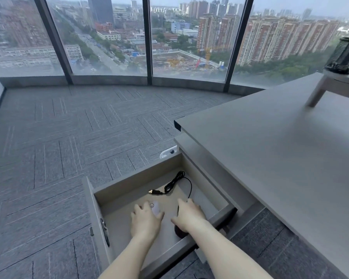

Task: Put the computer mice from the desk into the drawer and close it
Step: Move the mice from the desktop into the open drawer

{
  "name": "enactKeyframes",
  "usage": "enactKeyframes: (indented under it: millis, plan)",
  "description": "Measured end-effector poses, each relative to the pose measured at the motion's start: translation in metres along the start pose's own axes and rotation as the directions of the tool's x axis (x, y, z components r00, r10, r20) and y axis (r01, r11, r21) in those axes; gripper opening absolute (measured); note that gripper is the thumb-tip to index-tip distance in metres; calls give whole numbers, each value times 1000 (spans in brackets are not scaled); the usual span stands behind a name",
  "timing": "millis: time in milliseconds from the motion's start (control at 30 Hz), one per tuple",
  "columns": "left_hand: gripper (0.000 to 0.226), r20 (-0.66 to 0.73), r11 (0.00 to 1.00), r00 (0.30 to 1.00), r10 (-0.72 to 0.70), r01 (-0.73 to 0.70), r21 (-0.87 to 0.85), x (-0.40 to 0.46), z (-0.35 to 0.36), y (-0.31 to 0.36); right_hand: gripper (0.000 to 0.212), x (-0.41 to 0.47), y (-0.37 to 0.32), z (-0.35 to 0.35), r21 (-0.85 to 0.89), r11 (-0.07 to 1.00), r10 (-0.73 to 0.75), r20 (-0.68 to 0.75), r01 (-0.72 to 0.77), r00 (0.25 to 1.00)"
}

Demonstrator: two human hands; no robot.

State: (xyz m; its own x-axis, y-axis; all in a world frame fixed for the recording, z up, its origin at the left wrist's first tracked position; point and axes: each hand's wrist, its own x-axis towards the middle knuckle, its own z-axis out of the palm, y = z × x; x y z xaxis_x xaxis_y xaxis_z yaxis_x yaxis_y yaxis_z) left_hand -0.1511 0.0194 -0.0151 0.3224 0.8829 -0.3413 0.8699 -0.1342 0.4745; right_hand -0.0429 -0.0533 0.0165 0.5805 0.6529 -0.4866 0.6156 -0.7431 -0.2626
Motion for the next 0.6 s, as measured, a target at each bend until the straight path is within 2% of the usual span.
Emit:
enactKeyframes:
  millis: [67,133,200,300,367,433,533,600]
  plan:
    - [51,-54,998,998,32,-35,-60,-5,-9,9,42,-12,2,-12,66,995,-69,-122,78,990]
    - [47,-138,978,981,137,-156,-139,-13,-23,30,39,-33,7,-35,156,967,-147,-308,202,940]
    - [41,-246,918,933,264,-321,-232,-29,-37,60,33,-60,17,-64,233,911,-185,-507,341,842]
    - [31,-371,771,815,445,-560,-304,-64,-49,118,26,-112,51,-110,242,858,-139,-741,454,656]
    - [28,-397,661,738,545,-670,-339,-98,-47,160,24,-146,89,-141,215,866,-71,-841,452,536]
    - [26,-366,560,665,651,-746,-359,-141,-36,203,23,-184,144,-162,232,882,31,-896,410,442]
    - [24,-283,476,592,755,-791,-384,-179,-14,247,22,-214,211,-173,268,926,157,-913,264,376]
    - [26,-171,437,526,833,-816,-379,-215,14,279,24,-243,269,-172,299,948,253,-917,110,310]
